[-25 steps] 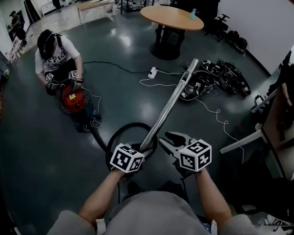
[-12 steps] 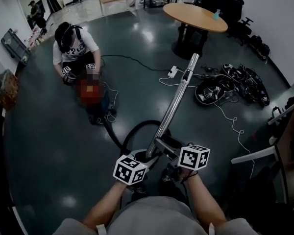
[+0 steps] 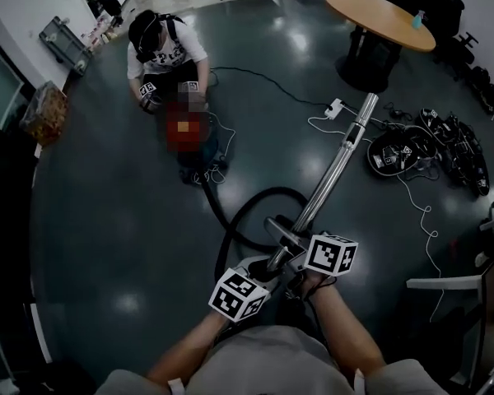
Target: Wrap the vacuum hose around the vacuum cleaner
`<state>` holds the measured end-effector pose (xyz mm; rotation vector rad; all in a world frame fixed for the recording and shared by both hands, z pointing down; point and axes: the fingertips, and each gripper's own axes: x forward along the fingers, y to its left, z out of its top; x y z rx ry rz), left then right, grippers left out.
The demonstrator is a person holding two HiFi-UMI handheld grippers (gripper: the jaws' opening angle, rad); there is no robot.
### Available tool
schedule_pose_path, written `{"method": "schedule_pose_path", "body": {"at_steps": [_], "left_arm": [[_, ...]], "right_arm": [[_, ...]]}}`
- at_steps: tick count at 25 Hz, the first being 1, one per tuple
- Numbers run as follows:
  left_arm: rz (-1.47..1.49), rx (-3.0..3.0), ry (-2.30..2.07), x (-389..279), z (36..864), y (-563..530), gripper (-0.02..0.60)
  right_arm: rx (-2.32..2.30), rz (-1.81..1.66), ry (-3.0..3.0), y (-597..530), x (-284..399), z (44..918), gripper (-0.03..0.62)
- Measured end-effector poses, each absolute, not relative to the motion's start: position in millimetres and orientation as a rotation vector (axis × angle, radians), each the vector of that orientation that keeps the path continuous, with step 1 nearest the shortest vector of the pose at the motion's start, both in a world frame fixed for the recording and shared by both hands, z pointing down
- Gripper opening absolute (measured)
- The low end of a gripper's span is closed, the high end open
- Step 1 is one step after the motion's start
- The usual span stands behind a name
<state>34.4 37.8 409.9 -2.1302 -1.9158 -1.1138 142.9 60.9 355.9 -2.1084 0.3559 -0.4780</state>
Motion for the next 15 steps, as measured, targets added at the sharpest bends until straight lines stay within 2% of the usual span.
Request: {"method": "schedule_pose_path", "body": {"at_steps": [2,3,12,15], "left_arm": [[-1.129,-2.134,-1.903,31.1,414.4,41.8,0.160],[-1.138,-2.133,-1.899,28.8,415.5,44.1,0.160],[-1.193,-1.969,-1.924,13.9,418.7,61.7,0.168],[-1.196,-1.870,-1.947,11.7,412.4,61.2,0.252]], "right_arm": [[-2.079,-0.501,0.319,68.1,140.9,365.0,0.114],[-2.065,-0.509,0.312,70.6,139.4,367.1,0.096],[-2.088,-0.579,0.334,81.7,136.8,365.2,0.072],[-2.125,-0.580,0.349,94.9,138.2,358.8,0.072]]}}
